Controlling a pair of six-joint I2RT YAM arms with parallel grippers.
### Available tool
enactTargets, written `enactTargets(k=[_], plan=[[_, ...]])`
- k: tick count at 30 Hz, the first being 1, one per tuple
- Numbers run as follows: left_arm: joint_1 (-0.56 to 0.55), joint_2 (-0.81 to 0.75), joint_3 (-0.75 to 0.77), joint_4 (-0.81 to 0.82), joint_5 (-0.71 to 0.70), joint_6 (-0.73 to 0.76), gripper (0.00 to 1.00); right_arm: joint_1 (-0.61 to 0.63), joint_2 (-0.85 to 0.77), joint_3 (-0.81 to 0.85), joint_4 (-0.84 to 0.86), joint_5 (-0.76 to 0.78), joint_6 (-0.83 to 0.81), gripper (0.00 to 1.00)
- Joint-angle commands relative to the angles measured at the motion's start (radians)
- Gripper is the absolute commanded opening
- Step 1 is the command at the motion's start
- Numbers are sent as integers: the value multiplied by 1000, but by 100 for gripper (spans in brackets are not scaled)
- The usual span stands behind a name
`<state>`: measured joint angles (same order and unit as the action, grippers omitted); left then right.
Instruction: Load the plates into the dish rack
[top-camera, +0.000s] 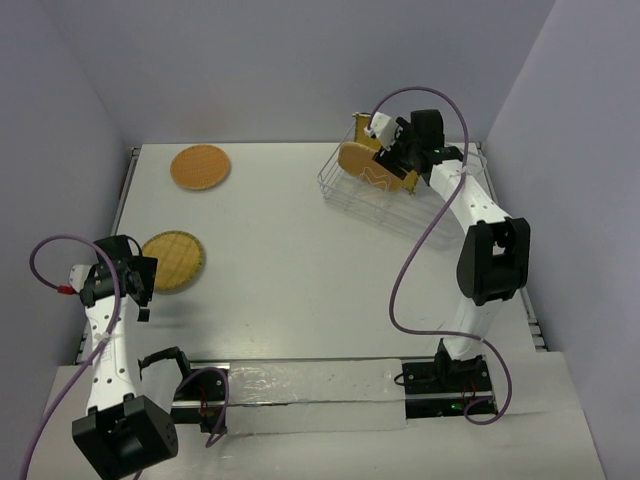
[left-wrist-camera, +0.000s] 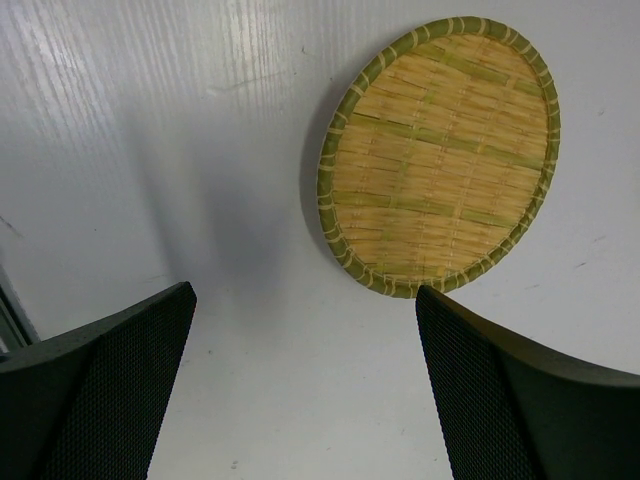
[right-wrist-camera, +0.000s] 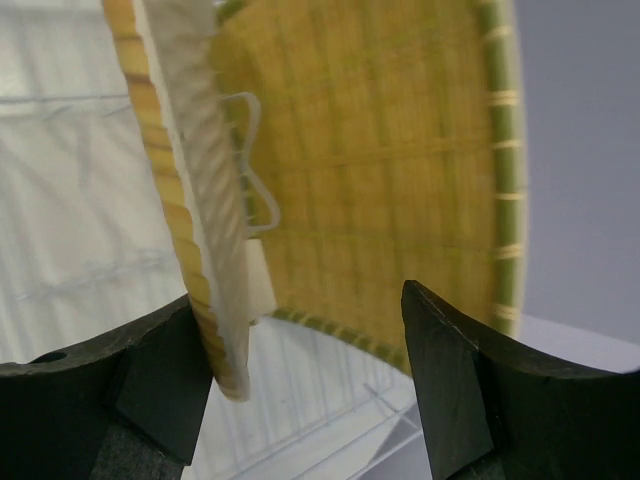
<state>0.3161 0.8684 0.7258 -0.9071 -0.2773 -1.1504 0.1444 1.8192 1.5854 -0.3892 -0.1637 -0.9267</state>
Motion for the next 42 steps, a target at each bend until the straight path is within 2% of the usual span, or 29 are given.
enactTargets(k=[1,5,10,21,25,30,38,42], plan=[[8,-37,11,-43,-33,-24,99,1,40,47,280,168,71,77],[9,-36,12,-57,-47,-34,99,0,65,68,355,228,117,76],[9,-15,8,-41,-31,-31,99,7,61,61,368,213,111,76],[48,-16,-62,7,-7,-66,99,26,-126,-28,291,-110,180,78],[89,-22,-127,104,36,-56,99,28,-192,-51,285,-224,241,79],[108,42,-199,269,107,-59,99,27,-260,-69,279,-313,295,81],[114,136,-268,492,144,-48,99,27,-357,-134,280,-334,345,81],[115,209,-266,529,143,-32,99,27,-387,-164,280,-306,353,81]])
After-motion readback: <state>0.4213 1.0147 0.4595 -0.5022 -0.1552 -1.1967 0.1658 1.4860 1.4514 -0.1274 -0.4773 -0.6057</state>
